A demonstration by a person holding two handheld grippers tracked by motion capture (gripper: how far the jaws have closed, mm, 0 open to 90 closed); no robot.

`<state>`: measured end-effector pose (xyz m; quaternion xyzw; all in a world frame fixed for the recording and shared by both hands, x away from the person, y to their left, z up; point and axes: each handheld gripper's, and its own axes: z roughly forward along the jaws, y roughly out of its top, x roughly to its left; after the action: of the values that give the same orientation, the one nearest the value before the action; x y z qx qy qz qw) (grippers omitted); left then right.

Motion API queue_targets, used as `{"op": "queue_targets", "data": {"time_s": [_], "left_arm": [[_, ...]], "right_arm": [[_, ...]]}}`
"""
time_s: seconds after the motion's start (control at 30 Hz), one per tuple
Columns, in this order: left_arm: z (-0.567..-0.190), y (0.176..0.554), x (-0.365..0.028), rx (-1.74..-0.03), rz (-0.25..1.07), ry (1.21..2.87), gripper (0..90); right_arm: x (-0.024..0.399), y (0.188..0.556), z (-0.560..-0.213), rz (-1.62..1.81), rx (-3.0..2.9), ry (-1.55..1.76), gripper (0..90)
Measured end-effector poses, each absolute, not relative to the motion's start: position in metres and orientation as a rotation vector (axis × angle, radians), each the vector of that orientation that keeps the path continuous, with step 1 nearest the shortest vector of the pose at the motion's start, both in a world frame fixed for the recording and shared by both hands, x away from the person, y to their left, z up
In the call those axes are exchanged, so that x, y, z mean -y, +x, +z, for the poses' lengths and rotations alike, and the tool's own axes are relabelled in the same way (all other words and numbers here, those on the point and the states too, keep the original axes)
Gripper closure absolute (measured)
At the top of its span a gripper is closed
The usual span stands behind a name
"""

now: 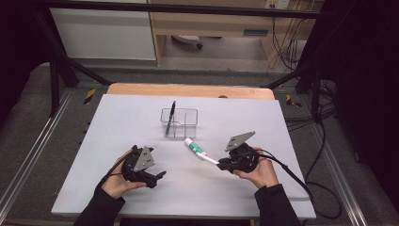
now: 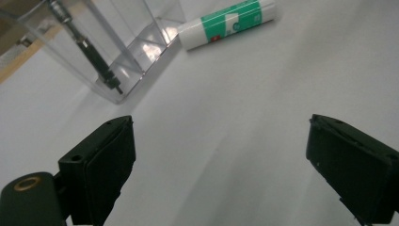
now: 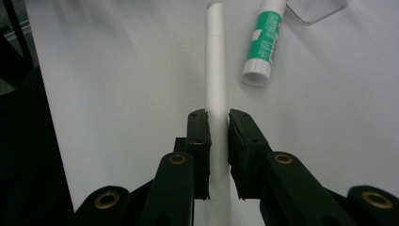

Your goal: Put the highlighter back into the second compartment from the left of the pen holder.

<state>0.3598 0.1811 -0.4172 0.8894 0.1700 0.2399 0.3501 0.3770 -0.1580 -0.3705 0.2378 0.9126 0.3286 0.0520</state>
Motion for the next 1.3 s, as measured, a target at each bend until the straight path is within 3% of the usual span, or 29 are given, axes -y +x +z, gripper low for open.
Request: {"op": "queue_targets", "data": {"time_s": [0.63,0.9,1.3], "left_arm": [[-0.404,0.356,-0.123,-0.02,0.788,2.412,13.2],[-0.403,0.351,-0.104,0.135,0.844,2.436,21.4],[-0.409,0.346,-0.084,0.364,0.923,2.425,43.3]], "right_arm": [[0.119,0.381,-0.364,0.94,-2.854,0.621,79.2],[0.106,0.384,-0.367,0.908,-2.885,0.624,79.3],[0.097,0.385,-0.369,0.901,-2.905,0.663,79.2]]}}
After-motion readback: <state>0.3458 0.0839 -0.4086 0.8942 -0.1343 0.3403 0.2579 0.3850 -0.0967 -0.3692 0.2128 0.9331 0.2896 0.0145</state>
